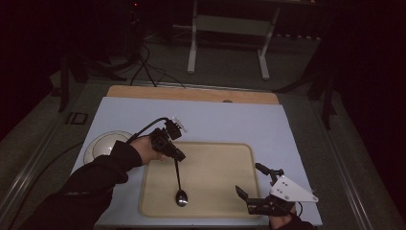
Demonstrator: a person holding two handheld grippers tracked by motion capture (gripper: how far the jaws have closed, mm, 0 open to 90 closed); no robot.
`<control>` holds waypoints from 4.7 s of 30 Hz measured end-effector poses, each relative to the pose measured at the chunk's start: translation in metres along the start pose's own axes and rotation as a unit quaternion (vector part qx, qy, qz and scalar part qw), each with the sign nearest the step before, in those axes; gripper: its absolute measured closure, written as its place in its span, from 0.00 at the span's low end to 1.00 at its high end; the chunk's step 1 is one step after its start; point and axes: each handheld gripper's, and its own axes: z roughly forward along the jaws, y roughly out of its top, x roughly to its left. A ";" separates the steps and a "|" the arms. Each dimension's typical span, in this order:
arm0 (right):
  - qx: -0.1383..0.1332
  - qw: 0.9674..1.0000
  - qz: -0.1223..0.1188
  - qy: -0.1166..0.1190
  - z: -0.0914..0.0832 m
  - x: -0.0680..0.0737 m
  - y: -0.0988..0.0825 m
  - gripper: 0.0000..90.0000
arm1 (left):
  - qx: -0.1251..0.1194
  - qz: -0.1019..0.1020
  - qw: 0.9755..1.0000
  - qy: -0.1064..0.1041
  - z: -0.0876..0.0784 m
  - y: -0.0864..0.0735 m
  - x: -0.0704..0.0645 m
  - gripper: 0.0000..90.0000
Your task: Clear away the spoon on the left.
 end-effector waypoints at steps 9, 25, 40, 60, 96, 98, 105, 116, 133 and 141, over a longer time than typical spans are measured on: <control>-0.001 1.000 0.002 0.000 0.000 -0.001 0.000 0.11 | -0.043 -0.020 0.999 -0.005 0.019 -0.001 0.015 0.93; 0.000 1.000 0.006 0.001 0.000 -0.002 -0.001 0.11 | -0.091 -0.056 0.994 0.006 0.049 -0.006 0.033 0.93; 0.001 1.000 0.010 0.003 0.001 -0.003 -0.002 0.11 | -0.129 -0.081 0.988 0.011 0.073 -0.016 0.046 0.92; 0.001 1.000 0.014 0.010 0.002 -0.004 -0.002 0.11 | -0.158 -0.102 0.980 0.063 0.096 -0.022 0.057 0.86; 0.000 1.000 0.021 0.011 0.002 -0.006 -0.003 0.11 | -0.212 -0.068 0.975 0.018 0.041 -0.008 0.012 0.05; 0.001 1.000 0.022 0.011 0.002 -0.005 -0.003 0.11 | -0.215 -0.059 0.975 0.014 0.037 -0.009 0.007 0.02; 0.004 1.000 0.023 0.008 0.003 -0.006 -0.004 0.11 | -0.233 -0.039 0.972 0.007 0.025 -0.013 -0.007 0.02; 0.005 1.000 0.021 0.006 0.003 -0.006 -0.003 0.11 | -0.254 0.001 0.966 0.037 -0.001 -0.026 -0.030 0.02; 0.004 1.000 0.020 0.008 0.003 -0.005 -0.003 0.11 | -0.285 0.012 0.957 0.047 -0.026 -0.067 -0.049 0.02; 0.005 1.000 0.018 0.005 0.003 -0.004 -0.003 0.11 | -0.294 0.019 0.954 0.057 -0.029 -0.089 -0.057 0.02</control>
